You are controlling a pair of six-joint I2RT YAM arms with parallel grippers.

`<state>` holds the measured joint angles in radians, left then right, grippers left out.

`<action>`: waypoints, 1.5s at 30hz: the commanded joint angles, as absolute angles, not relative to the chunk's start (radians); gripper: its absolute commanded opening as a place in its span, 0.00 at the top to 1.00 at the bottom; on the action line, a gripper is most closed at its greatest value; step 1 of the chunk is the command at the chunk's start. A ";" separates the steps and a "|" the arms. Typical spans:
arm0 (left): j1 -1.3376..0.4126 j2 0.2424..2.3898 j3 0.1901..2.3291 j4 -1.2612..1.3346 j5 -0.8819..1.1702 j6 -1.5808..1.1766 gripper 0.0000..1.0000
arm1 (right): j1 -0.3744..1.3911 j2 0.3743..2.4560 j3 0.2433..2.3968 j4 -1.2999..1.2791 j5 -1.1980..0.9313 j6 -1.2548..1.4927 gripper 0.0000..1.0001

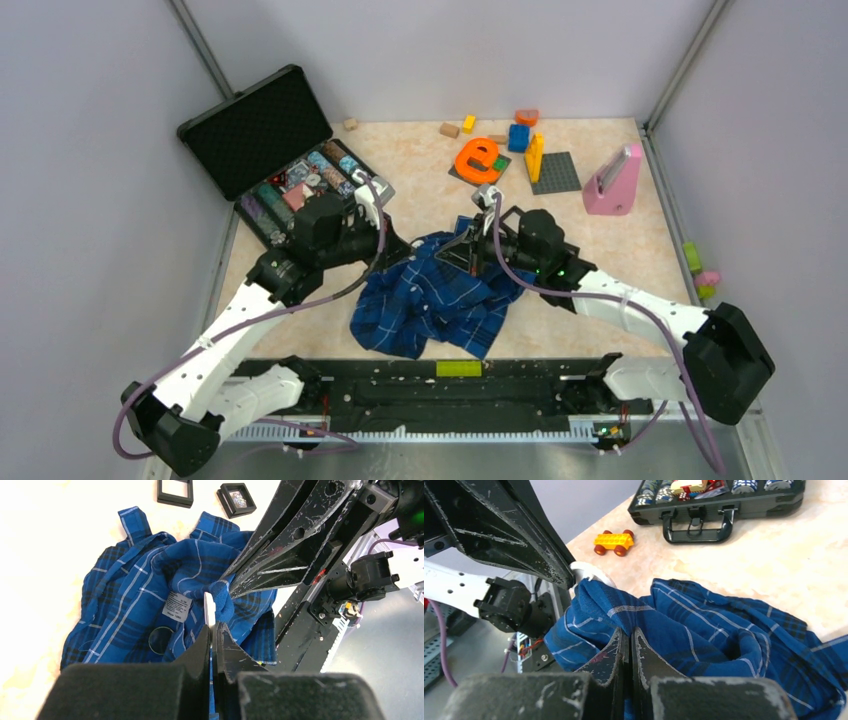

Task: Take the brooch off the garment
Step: Remove the brooch from the clothes.

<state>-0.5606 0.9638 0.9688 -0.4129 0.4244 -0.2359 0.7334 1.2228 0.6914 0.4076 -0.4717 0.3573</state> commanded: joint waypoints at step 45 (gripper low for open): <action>-0.509 0.985 0.986 -0.259 0.738 -0.631 1.00 | 0.733 1.202 0.541 0.944 -0.489 0.776 0.47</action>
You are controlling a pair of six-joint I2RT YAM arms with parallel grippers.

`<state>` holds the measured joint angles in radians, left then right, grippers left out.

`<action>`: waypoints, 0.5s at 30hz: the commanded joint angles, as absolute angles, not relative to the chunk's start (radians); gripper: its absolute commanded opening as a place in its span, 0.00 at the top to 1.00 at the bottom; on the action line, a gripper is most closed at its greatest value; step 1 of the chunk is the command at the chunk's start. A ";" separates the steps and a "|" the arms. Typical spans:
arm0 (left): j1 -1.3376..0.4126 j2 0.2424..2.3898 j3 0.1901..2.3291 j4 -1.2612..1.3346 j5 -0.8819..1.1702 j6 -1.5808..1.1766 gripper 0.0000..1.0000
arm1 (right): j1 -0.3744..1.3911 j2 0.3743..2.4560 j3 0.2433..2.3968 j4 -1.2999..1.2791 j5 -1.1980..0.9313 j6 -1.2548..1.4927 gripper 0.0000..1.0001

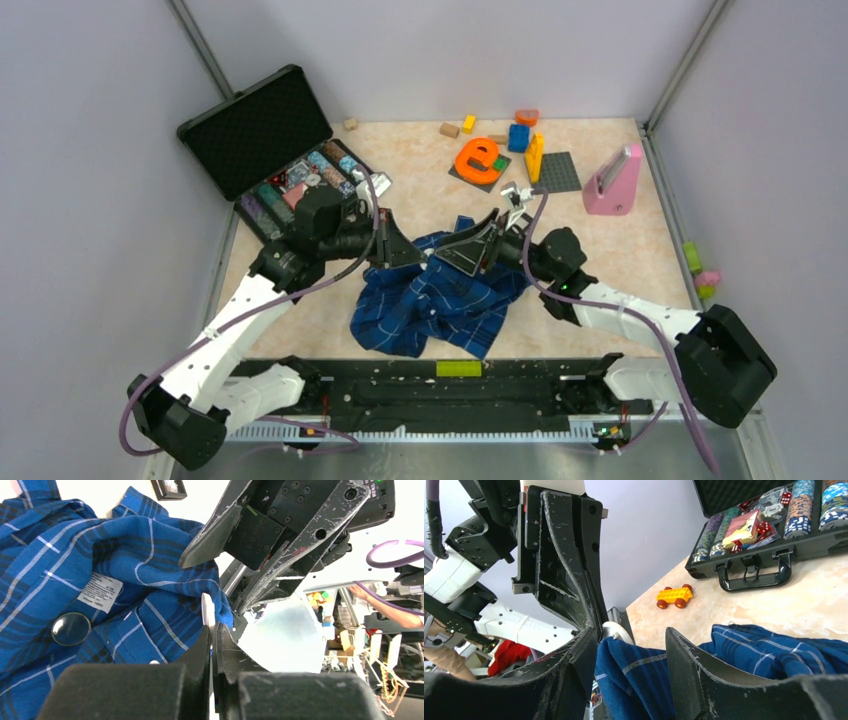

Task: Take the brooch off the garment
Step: Remove the brooch from the clothes.

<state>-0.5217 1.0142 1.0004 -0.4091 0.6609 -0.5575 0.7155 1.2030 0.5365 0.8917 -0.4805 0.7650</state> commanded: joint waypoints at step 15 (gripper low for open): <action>-0.493 0.977 0.948 -0.150 0.795 -0.706 1.00 | 0.751 1.232 0.546 0.943 -0.490 0.772 0.59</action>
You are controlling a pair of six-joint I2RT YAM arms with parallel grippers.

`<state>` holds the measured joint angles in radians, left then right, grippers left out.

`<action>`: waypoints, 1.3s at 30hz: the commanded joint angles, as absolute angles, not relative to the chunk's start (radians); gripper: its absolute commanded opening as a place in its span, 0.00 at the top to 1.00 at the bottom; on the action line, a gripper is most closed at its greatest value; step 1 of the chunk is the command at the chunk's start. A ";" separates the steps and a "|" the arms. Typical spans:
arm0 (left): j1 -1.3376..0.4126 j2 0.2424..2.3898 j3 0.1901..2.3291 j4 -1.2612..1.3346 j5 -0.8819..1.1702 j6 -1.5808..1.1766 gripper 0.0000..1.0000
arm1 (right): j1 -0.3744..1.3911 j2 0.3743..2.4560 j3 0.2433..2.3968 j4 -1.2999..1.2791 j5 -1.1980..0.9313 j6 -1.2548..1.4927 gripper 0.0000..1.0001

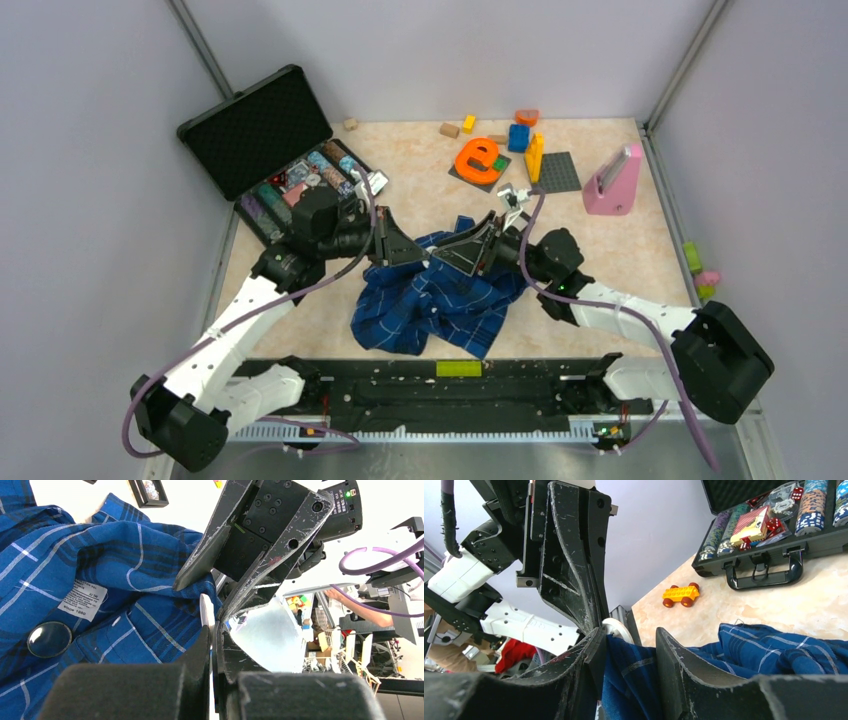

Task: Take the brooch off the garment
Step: Remove the brooch from the clothes.

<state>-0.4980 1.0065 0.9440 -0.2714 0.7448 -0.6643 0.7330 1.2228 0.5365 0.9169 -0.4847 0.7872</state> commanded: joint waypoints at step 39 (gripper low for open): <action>-0.453 0.981 0.907 -0.072 0.858 -0.773 1.00 | 0.803 1.177 0.558 0.777 -0.478 0.611 0.63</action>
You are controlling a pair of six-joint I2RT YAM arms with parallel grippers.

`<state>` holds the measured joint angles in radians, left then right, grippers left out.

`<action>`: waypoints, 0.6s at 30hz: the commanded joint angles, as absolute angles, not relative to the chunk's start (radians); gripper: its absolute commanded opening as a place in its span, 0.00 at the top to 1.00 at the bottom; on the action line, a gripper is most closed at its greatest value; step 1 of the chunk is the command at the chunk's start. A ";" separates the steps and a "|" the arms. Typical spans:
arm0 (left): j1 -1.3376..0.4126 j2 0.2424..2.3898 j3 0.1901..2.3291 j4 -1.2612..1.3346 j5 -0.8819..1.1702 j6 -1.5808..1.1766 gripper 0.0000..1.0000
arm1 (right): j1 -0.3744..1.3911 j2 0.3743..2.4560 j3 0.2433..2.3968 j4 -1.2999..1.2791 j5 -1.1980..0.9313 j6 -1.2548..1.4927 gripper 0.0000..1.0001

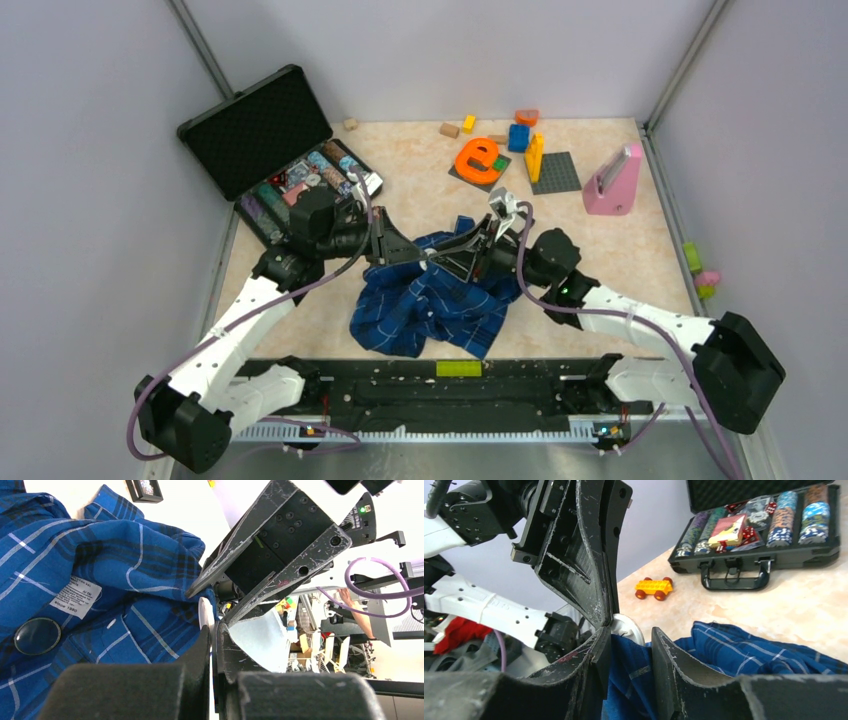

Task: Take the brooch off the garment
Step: Remove the brooch from the clothes.

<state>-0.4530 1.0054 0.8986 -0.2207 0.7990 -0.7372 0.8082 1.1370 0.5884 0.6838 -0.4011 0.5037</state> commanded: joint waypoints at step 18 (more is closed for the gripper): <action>-0.450 0.966 0.906 -0.038 0.877 -0.798 1.00 | 0.838 1.214 0.628 0.573 -0.412 0.504 0.73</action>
